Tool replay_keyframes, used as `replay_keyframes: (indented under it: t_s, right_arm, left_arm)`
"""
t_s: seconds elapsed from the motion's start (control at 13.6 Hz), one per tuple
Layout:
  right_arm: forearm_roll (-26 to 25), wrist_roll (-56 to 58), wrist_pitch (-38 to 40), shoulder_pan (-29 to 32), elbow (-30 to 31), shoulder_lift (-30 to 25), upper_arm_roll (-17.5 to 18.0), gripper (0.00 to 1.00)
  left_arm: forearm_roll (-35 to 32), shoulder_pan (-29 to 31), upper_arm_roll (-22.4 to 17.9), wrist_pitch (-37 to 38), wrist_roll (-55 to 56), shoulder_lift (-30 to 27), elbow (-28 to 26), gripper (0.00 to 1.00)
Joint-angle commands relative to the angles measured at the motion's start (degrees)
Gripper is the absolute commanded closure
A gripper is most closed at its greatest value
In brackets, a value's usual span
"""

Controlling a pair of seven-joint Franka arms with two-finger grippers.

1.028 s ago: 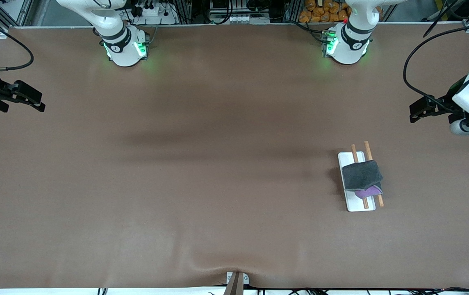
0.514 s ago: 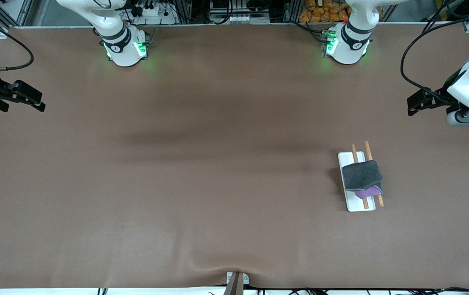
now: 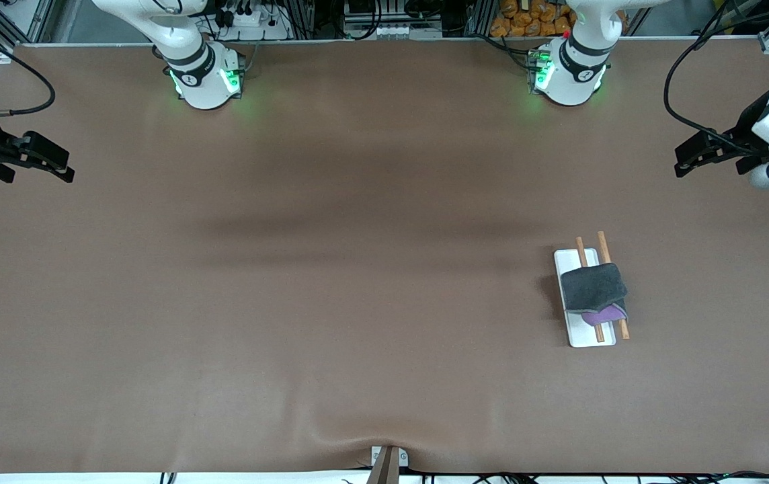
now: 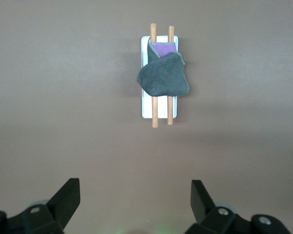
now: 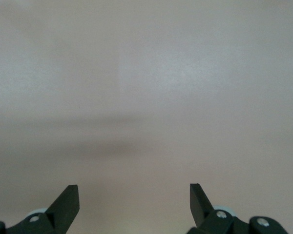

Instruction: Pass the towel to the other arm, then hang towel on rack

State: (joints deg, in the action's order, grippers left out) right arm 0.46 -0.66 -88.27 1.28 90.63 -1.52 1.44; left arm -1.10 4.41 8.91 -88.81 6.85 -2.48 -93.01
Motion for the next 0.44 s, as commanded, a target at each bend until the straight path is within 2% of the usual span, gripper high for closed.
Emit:
replay_keyframes:
  t_s: [0.0, 0.37]
  right_arm:
    - [-0.99, -0.92, 1.08, -0.23, -1.42, 0.56, -0.12, 0.00]
    - [-0.90, -1.00, 1.17, -0.22, -1.42, 0.56, -0.12, 0.00]
  left_arm:
    - [0.58, -0.90, -0.73, 0.05, 1.23, -1.21, -0.34, 0.00]
    - [-0.13, -1.16, -0.73, 0.84, 1.23, -0.51, 0.46, 0.00]
